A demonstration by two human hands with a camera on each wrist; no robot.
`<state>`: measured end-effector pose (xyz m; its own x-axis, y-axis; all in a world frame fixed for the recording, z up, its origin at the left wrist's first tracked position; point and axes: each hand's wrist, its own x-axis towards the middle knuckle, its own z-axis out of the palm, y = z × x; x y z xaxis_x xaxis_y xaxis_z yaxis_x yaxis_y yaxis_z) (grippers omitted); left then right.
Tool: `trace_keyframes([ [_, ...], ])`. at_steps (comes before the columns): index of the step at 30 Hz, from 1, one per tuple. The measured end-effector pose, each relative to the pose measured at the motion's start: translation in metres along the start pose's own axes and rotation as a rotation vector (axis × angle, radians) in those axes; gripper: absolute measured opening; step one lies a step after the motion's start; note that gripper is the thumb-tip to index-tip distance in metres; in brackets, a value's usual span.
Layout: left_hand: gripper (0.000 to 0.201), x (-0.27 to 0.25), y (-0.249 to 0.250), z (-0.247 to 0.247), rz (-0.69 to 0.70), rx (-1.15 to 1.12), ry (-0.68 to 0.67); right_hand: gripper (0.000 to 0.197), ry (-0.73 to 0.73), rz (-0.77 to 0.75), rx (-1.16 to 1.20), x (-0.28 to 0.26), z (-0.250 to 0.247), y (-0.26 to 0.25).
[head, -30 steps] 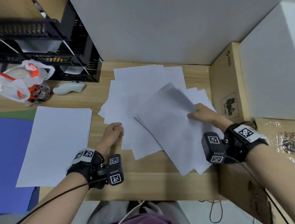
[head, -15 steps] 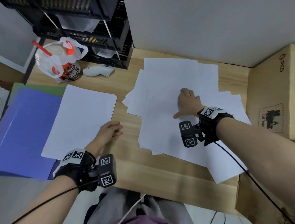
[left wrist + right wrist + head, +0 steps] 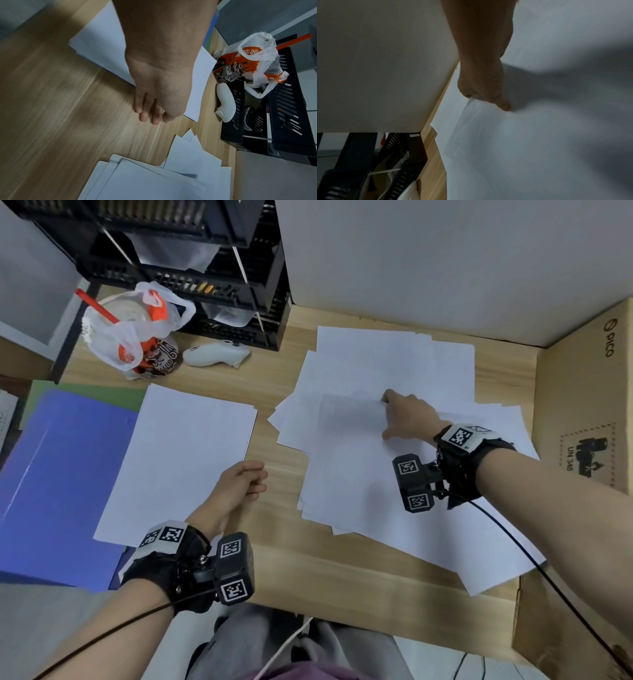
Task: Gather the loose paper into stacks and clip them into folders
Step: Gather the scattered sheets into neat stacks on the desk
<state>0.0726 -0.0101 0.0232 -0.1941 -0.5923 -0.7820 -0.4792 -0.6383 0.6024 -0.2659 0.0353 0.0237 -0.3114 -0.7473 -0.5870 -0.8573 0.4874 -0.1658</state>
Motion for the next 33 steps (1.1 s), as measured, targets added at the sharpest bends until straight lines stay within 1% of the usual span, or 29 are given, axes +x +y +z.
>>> trace_keyframes([
  [1,0.027,0.0,0.0,-0.001,-0.003,-0.008,-0.001,0.065,-0.041,-0.005,0.028,-0.001,-0.004,0.0],
  [3,0.026,0.001,-0.001,-0.001,-0.008,-0.024,0.002,0.065,-0.13,-0.016,0.01,-0.004,-0.01,-0.002],
  [6,0.026,0.0,-0.001,-0.001,-0.012,-0.03,-0.002,0.056,-0.253,-0.04,-0.018,-0.012,-0.007,-0.001],
  [8,0.027,-0.001,-0.002,0.0,-0.016,-0.031,-0.013,0.056,-0.275,-0.062,-0.059,-0.02,0.004,-0.002],
  [10,0.027,0.0,-0.001,0.0,-0.018,-0.03,-0.025,0.054,-0.29,-0.087,-0.039,-0.031,0.011,-0.005],
  [11,0.027,0.0,-0.001,0.0,-0.016,-0.033,-0.032,0.049,-0.303,-0.107,0.002,-0.036,0.012,-0.005],
  [12,0.027,0.001,-0.001,-0.002,-0.011,-0.04,-0.043,0.038,-0.312,-0.122,0.059,-0.041,0.01,-0.005],
  [13,0.026,0.001,0.0,-0.003,-0.005,-0.046,-0.056,0.026,-0.296,-0.123,0.134,-0.047,0.006,-0.002],
  [14,0.026,0.0,0.002,-0.005,0.009,-0.058,-0.069,0.018,-0.253,-0.113,0.23,-0.054,0.001,0.003],
  [15,0.027,-0.001,0.005,-0.007,0.029,-0.084,-0.088,0.016,-0.194,-0.089,0.342,-0.061,-0.006,0.008],
  [16,0.035,-0.004,0.01,-0.007,0.055,-0.121,-0.119,0.016,-0.124,-0.047,0.478,-0.07,-0.014,0.013],
  [17,0.052,-0.007,0.018,-0.006,0.088,-0.154,-0.172,0.012,-0.047,-0.006,0.635,-0.081,-0.021,0.017],
  [18,0.074,-0.011,0.026,-0.004,0.124,-0.167,-0.247,0.007,0.014,0.017,0.795,-0.093,-0.027,0.02],
  [19,0.092,-0.014,0.036,0.001,0.158,-0.155,-0.319,0.009,0.069,0.029,0.947,-0.105,-0.031,0.021],
  [20,0.099,-0.018,0.047,0.007,0.2,-0.137,-0.385,0.016,0.126,0.037,1.077,-0.115,-0.033,0.022],
  [21,0.096,-0.022,0.058,0.013,0.246,-0.11,-0.436,0.022,0.186,0.043,1.18,-0.123,-0.033,0.022],
  [23,0.072,-0.035,0.083,0.027,0.349,-0.055,-0.47,0.029,0.306,0.052,1.32,-0.136,-0.034,0.016],
  [25,0.045,-0.046,0.105,0.037,0.445,-0.062,-0.392,0.032,0.417,0.029,1.459,-0.149,-0.039,0.004],
  [27,0.025,-0.056,0.122,0.04,0.555,-0.136,-0.348,0.028,0.51,-0.05,1.57,-0.165,-0.044,-0.008],
  [28,0.021,-0.06,0.128,0.039,0.618,-0.154,-0.352,0.026,0.532,-0.095,1.611,-0.172,-0.045,-0.015],
  [30,0.027,-0.059,0.13,0.033,0.694,-0.143,-0.362,0.026,0.529,-0.153,1.622,-0.182,-0.043,-0.026],
  [31,0.031,-0.056,0.127,0.029,0.71,-0.117,-0.366,0.028,0.51,-0.149,1.595,-0.184,-0.037,-0.029],
  [33,0.041,-0.045,0.116,0.024,0.692,-0.05,-0.362,0.037,0.455,-0.117,1.549,-0.183,-0.022,-0.03],
])
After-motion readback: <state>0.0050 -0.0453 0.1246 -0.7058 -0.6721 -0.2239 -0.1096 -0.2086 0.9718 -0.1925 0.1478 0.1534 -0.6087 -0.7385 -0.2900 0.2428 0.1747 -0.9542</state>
